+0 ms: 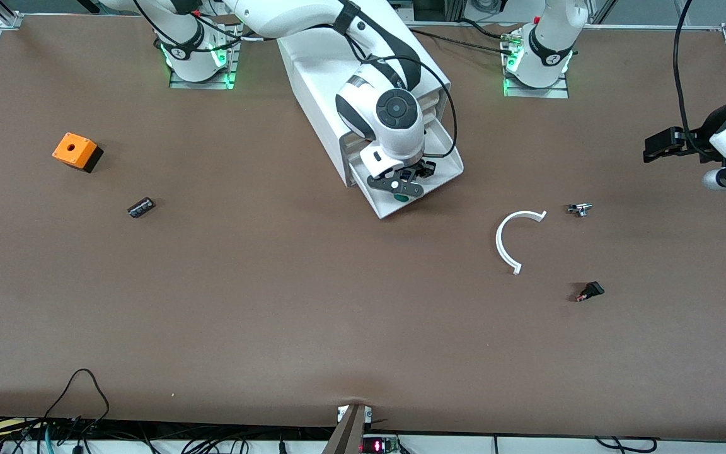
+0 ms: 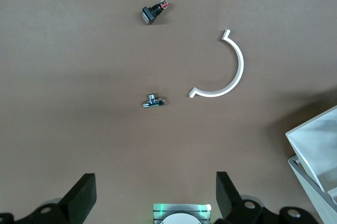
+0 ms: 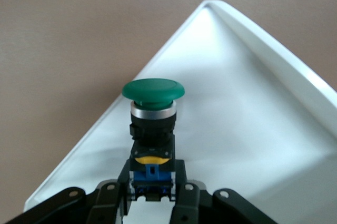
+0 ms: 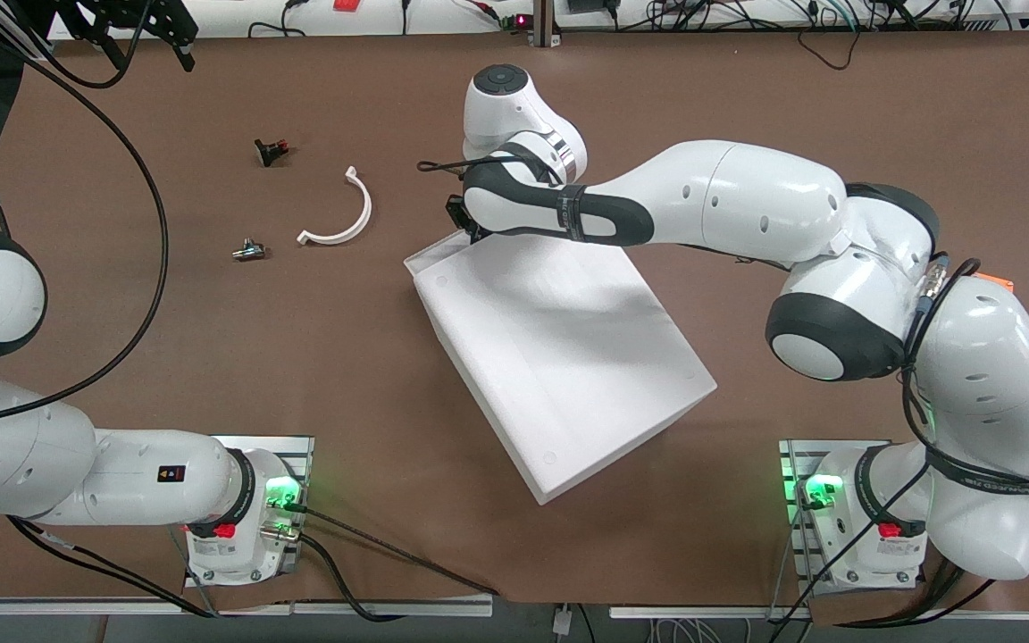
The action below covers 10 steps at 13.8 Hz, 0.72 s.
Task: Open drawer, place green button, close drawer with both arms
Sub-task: 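Lower the button into the drawer and open the right gripper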
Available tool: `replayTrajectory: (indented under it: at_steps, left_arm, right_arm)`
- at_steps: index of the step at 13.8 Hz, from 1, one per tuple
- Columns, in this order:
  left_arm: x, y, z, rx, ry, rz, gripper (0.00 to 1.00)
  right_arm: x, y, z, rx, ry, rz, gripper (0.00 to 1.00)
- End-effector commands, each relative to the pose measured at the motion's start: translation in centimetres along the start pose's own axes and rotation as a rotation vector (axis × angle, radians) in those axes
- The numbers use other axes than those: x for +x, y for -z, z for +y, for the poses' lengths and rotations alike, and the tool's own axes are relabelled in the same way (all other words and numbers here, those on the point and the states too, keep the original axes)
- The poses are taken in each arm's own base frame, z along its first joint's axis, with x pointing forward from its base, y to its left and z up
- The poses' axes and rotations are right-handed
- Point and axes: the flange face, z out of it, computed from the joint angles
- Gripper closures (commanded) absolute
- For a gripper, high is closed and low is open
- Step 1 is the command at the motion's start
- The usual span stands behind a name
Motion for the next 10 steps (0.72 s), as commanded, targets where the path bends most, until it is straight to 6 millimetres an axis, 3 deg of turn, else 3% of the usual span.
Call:
replayTrajectory:
  at_steps: [1,3,4,5,6,9,10]
  left_arm:
    - [-0.3,-0.2,0.4,-0.014,0.019,-0.014,0.00]
    - [-0.1,-0.5,0.8,-0.041,0.038,-0.019,0.00]
    - [0.0,-0.6,0.7,-0.046,0.055,-0.022,0.00]
    - [0.0,-0.9,0.7,-0.045,0.079,-0.025,0.00]
    - [0.1,-1.1,0.8,-0.046,0.109,-0.028,0.00]
    - [1.1,-2.3,2.2,-0.060,0.200,-0.033,0.00]
    - [1.4,-2.6,3.0,-0.062,0.217,-0.032,0.00]
  right_arm:
    - [-0.5,-1.0,0.7,-0.031,-0.046,-0.023,1.00]
    - [-0.5,-1.6,1.0,-0.043,-0.077,-0.026,0.98]
    - [-0.5,-1.7,1.0,-0.045,-0.087,-0.026,0.82]
    - [-0.5,-1.6,1.0,-0.043,-0.080,-0.024,0.61]
    - [-0.5,-1.2,0.9,-0.037,-0.083,-0.022,0.10]
    - [0.0,0.2,0.9,-0.025,-0.069,-0.004,0.00]
    - [0.4,1.9,0.9,-0.009,-0.074,0.006,0.00]
